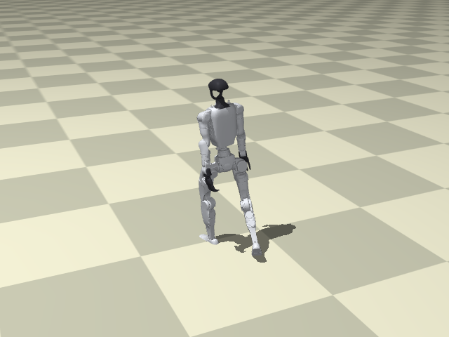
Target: Walk run
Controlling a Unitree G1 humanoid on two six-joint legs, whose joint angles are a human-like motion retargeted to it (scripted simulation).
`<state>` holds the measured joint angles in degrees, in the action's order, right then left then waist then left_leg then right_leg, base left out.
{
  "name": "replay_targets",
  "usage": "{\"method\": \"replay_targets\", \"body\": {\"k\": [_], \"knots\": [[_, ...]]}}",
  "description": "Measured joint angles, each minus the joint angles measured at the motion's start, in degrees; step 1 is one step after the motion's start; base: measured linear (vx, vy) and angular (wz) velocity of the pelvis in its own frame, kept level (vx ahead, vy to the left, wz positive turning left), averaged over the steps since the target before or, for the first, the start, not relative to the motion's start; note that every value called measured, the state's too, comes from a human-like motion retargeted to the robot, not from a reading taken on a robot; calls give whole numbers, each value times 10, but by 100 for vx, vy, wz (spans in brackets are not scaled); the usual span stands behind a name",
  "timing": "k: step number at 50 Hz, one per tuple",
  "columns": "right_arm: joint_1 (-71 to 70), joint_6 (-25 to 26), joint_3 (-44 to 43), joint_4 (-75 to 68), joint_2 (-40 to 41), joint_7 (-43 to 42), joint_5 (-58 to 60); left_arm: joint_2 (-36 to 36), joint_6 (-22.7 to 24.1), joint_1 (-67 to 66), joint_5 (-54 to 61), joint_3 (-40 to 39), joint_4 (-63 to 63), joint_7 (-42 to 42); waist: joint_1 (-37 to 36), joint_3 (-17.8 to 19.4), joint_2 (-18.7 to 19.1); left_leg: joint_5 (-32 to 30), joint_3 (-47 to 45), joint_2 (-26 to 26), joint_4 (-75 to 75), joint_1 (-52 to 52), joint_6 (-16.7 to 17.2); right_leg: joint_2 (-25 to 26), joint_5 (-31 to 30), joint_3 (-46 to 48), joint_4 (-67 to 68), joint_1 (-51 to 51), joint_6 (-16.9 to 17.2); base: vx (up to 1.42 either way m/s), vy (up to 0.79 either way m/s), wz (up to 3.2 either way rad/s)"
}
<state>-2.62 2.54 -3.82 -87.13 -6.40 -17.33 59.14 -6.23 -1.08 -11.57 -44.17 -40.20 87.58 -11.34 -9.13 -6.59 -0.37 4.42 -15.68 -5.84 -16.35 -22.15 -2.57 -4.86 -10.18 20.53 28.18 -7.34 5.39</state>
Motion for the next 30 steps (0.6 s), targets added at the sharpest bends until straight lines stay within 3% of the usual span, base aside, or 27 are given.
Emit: {"method": "replay_targets", "body": {"k": [3, 8, 10, 13, 16, 17, 18, 20, 23, 26, 30], "knots": [[12, 15, 3, -6, -6, -14, 14, -14, 0, 20, 19, 2, -9, -8, 21, 11, 20, 19, -13, -18, 26, 49, 7, -21, 46, 24, 159, 86, -29, 66, 3, -63], [37, 7, -30, -13, -16, -31, 11, -61, -3, 76, 27, 63, -27, 12, 95, 29, 16, 28, 2, 21, 88, 117, 12, -39, 124, 66, 221, 226, -20, 56, 0, 41], [46, 4, -45, -25, -17, -26, -11, -78, 2, 101, 16, 91, -43, 12, 113, 30, 5, 35, 3, 42, 105, 141, 15, -49, 153, 75, 177, 272, -29, 67, -2, 36], [57, 5, -59, -47, -18, 3, -49, -101, 14, 139, -5, 121, -75, 4, 128, 38, -15, 52, 2, 74, 123, 184, 19, -47, 184, 79, 46, 318, -67, 55, -5, 24], [66, 9, -74, -68, -15, 19, -61, -114, 29, 169, -12, 147, -115, 0, 142, 45, -30, 70, 15, 98, 138, 231, 28, -26, 167, 70, -105, 349, -102, 69, -10, 46], [68, 10, -79, -74, -14, 19, -59, -114, 36, 177, -11, 154, -128, 1, 147, 46, -31, 75, 21, 101, 142, 244, 33, -17, 162, 62, -143, 360, -109, 73, -14, 54], [70, 11, -83, -79, -13, 18, -54, -113, 42, 183, -7, 159, -141, 2, 152, 45, -30, 81, 27, 102, 143, 255, 39, -8, 172, 45, -171, 372, -94, 75, -15, 44], [73, 11, -88, -85, -12, 19, -41, -106, 58, 190, 1, 166, -163, 2, 155, 41, -25, 90, 33, 102, 142, 273, 50, 6, 184, 31, -200, 391, -101, 77, -15, 27], [71, 11, -88, -89, -17, 26, -22, -87, 77, 185, 8, 170, -183, -2, 162, 31, -19, 87, 43, 109, 131, 295, 73, -4, 136, 36, -157, 397, -138, 84, -14, 31], [64, 12, -90, -95, -19, 26, -14, -67, 85, 159, -14, 166, -182, -11, 174, 23, -8, 24, 57, 110, 96, 310, 96, -19, 126, 46, -97, 389, -153, 97, -16, 56], [37, 14, -78, -103, -27, 36, -14, -32, 66, 112, -59, 146, -145, 1, 182, 11, -23, -160, -23, 97, -22, 294, 97, -47, 187, 15, -78, 333, -147, 80, -9, 42]]}}
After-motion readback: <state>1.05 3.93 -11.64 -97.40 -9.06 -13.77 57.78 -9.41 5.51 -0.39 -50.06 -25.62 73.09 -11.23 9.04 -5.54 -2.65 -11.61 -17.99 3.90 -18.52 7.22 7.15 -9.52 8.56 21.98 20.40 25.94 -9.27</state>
